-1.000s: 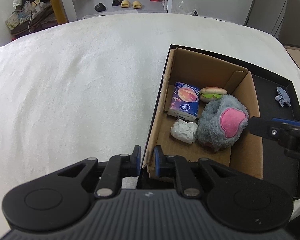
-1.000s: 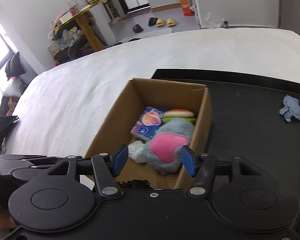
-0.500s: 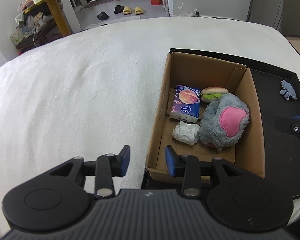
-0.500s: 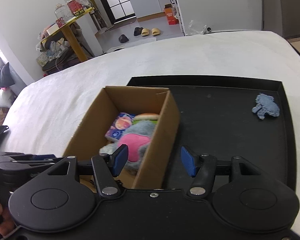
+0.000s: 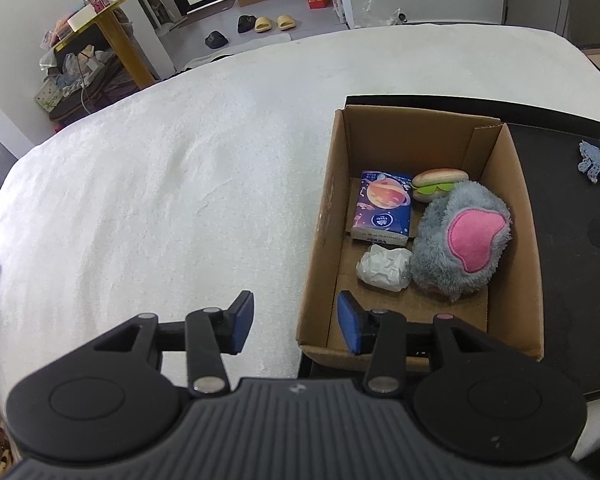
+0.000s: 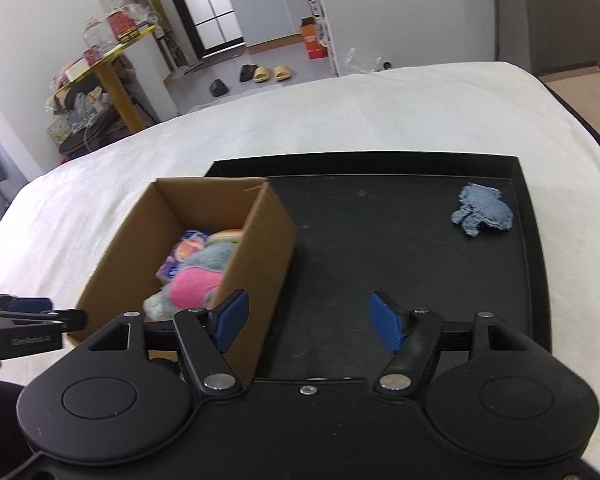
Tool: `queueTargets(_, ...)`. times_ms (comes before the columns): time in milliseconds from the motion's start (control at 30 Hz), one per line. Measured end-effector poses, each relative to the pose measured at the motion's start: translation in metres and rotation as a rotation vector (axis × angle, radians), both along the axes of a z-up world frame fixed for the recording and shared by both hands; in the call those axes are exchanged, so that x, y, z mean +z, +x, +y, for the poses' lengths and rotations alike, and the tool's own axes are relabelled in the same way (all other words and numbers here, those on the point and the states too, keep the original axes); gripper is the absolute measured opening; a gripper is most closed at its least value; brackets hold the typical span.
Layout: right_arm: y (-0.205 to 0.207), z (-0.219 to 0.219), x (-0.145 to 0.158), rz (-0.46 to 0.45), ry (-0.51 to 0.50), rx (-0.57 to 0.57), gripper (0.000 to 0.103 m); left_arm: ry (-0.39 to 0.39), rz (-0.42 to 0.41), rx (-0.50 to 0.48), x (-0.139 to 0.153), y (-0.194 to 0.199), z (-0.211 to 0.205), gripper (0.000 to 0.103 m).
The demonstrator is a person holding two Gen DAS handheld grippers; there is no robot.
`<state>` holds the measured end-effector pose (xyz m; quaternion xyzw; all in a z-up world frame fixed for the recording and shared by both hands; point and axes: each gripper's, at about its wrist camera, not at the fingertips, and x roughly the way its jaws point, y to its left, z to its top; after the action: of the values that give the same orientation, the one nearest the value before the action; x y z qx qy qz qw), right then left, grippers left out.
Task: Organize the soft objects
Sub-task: 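Move the right tool toward the blue denim plush on the tray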
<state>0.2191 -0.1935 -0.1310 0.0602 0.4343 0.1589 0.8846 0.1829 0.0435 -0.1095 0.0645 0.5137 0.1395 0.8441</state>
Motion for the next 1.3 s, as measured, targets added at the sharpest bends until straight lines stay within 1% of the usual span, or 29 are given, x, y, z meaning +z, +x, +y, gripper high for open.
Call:
queueTargets(167,0.005,-0.015,-0.008,-0.011,-0.002,-0.036,0.076,0.022,-0.001,0.010,0.001,0.008,-0.004,0.045)
queueTargets(367,0.013,-0.032,-0.019,-0.011,0.001,-0.070,0.079,0.052,0.001,0.016,0.000,0.017,-0.012,0.050)
queueTargets(467,0.019,-0.040,-0.025,-0.011,0.004,-0.086,0.079,0.079,-0.002,0.016,0.000,0.023,-0.017,0.056)
queueTargets(733,0.035,-0.056,-0.042,0.004,0.025,-0.121,0.079,0.113,-0.009,0.022,-0.001,0.042,-0.026,0.078)
queueTargets(833,0.041,-0.061,-0.047,0.004,0.031,-0.133,0.079,0.136,0.000,0.022,-0.002,0.049,-0.030,0.082)
queueTargets(933,0.049,-0.065,-0.052,0.003,0.041,-0.145,0.079,0.161,0.001,0.020,-0.004,0.054,-0.034,0.085)
queueTargets(1067,0.061,-0.067,-0.061,0.015,0.053,-0.146,0.079,0.173,0.016,0.025,-0.008,0.061,-0.035,0.085)
queueTargets(1133,0.067,-0.066,-0.064,0.012,0.041,-0.145,0.079,0.179,0.025,0.024,-0.011,0.064,-0.035,0.086)
queueTargets(1200,0.072,-0.068,-0.065,0.003,0.022,-0.161,0.079,0.184,0.035,0.021,-0.015,0.067,-0.036,0.086)
queueTargets(1300,0.082,-0.075,-0.068,0.006,0.025,-0.200,0.079,0.188,0.041,0.016,-0.017,0.071,-0.038,0.086)
